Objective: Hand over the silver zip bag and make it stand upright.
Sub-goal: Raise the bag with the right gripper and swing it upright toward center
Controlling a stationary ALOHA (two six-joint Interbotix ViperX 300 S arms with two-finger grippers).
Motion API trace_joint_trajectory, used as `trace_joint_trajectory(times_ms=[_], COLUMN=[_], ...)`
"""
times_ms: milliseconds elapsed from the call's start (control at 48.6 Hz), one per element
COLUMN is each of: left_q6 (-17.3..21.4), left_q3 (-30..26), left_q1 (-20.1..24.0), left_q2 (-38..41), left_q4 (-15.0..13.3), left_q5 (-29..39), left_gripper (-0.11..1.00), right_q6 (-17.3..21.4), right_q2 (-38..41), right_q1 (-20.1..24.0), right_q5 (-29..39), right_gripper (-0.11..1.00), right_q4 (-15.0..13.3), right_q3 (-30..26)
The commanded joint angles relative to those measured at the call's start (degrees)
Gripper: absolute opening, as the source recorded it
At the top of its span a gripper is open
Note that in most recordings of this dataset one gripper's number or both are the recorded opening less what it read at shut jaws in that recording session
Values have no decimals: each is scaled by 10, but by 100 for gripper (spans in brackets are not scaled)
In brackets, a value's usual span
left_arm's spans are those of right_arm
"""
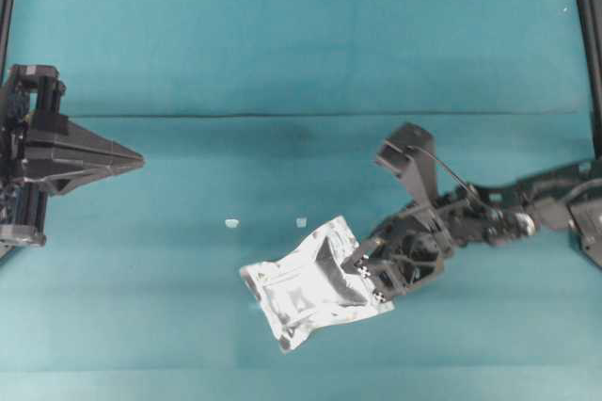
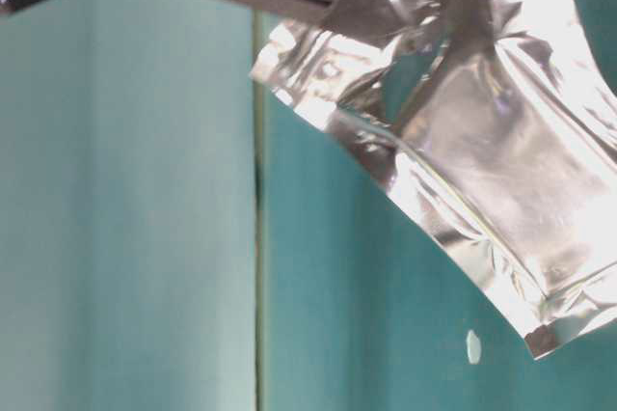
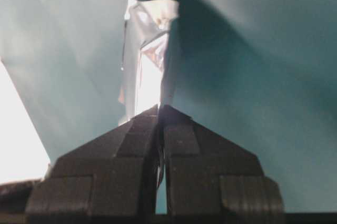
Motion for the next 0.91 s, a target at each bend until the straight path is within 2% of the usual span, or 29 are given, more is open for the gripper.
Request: trace_joint_trajectory(times_ms=[0, 185, 309, 494, 699, 885], left_q6=[2, 2, 2, 2, 2, 2], left_q3=[-5, -5, -5, -3, -2, -2], left_q1=[0, 0, 0, 0, 0, 0], left_q2=[2, 2, 2, 2, 1, 2], left_q4=[2, 2, 2, 2, 2, 2], left_q5=[-3, -3, -3, -3, -3, -3], left_gripper=[-1, -1, -1, -1, -1, -1], right_q6=[-32, -83, -97, -96, -92, -80], right_q2=[-12, -16, -17, -17, -9, 18], right_q1=[-11, -40, -53, -67, -72, -72], right_q5=[36, 122, 174, 272, 410, 512], right_gripper=[3, 3, 3, 3, 3, 3], right_q4=[-6, -12, -37, -112, -192, -283], right_q3=[-23, -53, -78, -126, -199, -279])
